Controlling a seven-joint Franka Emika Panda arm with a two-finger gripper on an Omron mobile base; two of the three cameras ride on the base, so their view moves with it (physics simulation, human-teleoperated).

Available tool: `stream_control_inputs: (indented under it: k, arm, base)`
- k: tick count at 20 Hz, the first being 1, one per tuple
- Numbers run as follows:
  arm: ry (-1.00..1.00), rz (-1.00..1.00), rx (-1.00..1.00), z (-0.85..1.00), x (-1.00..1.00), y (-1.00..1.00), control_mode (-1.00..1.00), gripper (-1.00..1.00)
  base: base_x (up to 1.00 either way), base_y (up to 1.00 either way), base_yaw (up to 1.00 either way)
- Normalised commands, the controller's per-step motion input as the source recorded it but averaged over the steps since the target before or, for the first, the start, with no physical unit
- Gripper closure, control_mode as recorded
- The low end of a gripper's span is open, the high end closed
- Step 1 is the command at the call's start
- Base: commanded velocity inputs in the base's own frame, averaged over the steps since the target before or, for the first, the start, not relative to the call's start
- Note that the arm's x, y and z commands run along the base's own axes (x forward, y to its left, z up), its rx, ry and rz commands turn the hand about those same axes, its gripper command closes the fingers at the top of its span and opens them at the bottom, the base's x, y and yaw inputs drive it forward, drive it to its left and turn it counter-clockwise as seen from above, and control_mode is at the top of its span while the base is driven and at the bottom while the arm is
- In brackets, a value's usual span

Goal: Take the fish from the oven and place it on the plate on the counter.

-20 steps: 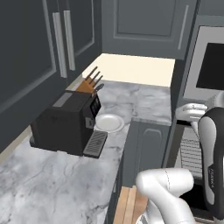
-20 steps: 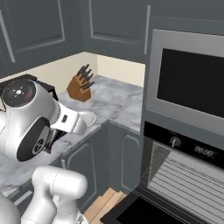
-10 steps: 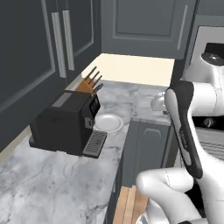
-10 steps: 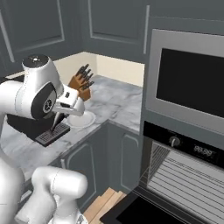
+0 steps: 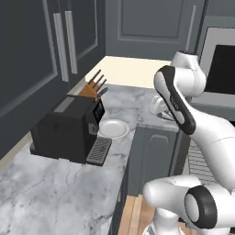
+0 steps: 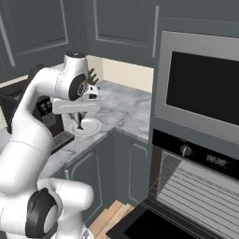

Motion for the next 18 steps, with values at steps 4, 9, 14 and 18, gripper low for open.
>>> stream_control_inputs:
  k: [4, 9, 14, 18]
  arm:
    - [0.00, 0.59, -0.16, -0.96, 0.81, 0.03, -1.00, 1.00]
    - [-0.01, 0.51, -0.06, -0.84, 0.69, -0.04, -1.00, 1.00]
    - [0.00, 0.24, 0.00, -0.06, 0.15, 0.01, -1.00, 1.00]
    - [0.00, 0.23, 0.01, -0.01, 1.00, 0.01, -1.00, 1.00]
  base:
    - [0.00, 0.00, 0.00]
    - [0.00, 0.00, 0.00]
    - [0.00, 0.00, 0.00]
    - [0.00, 0.00, 0.00]
